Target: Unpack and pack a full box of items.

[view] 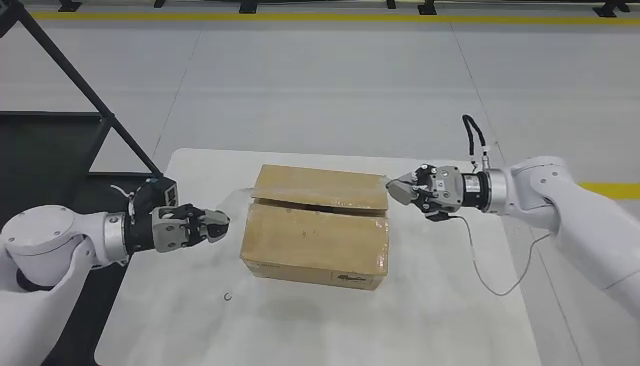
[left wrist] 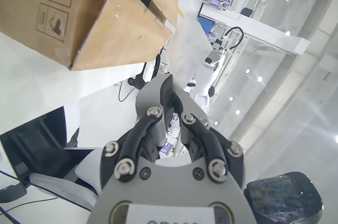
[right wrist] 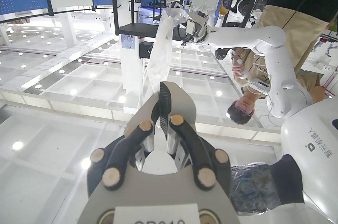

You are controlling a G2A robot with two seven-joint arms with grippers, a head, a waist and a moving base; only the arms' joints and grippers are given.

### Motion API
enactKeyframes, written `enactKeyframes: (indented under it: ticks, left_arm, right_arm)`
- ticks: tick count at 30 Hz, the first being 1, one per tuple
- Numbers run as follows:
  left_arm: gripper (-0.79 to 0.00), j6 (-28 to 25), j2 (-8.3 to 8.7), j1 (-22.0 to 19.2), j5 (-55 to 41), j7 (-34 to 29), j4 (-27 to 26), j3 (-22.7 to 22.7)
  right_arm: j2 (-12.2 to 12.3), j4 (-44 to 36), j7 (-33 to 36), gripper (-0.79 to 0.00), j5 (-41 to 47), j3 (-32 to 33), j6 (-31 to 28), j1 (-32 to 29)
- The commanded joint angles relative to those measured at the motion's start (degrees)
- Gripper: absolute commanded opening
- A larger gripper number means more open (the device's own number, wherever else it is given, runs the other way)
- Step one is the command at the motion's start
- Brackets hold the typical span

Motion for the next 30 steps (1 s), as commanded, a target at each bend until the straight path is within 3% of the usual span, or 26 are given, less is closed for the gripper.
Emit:
enactKeyframes:
  ticks: [1,11,12,14,15,21,30]
  left_arm:
    - [-0.785,0.61,-0.06,-0.31,0.00,0.05,0.36,0.46]
    - [-0.785,2.86,-0.31,-2.28,-1.77,-1.30,2.00,1.61]
    - [-0.785,2.99,-0.33,-2.44,-1.95,-1.37,2.16,1.71]
    - [-0.785,3.24,-0.40,-2.80,-2.23,-1.31,2.32,1.98]
    - [-0.785,3.34,-0.44,-2.97,-2.38,-1.34,2.34,2.16]
    - [-0.785,4.08,-0.70,-3.69,-3.70,-0.99,2.57,3.01]
    - [-0.785,6.96,-1.26,-4.41,-7.48,-0.54,4.31,4.60]
  right_arm:
    - [0.08,0.47,-0.76,-0.785,1.41,-0.72,0.00,0.14]
    - [1.37,-0.51,-4.67,-0.785,6.03,-5.48,0.00,1.21]
    - [1.52,-0.60,-4.35,-0.622,5.72,-5.81,0.00,1.35]
    - [1.74,-0.64,-3.70,-0.139,4.64,-6.39,0.00,1.73]
    - [1.82,-0.52,-2.95,0.000,4.15,-6.49,0.00,1.92]
    - [2.06,0.11,2.61,0.000,0.51,-6.86,0.00,2.17]
    - [1.72,1.53,5.60,0.000,-2.66,-8.75,0.00,3.14]
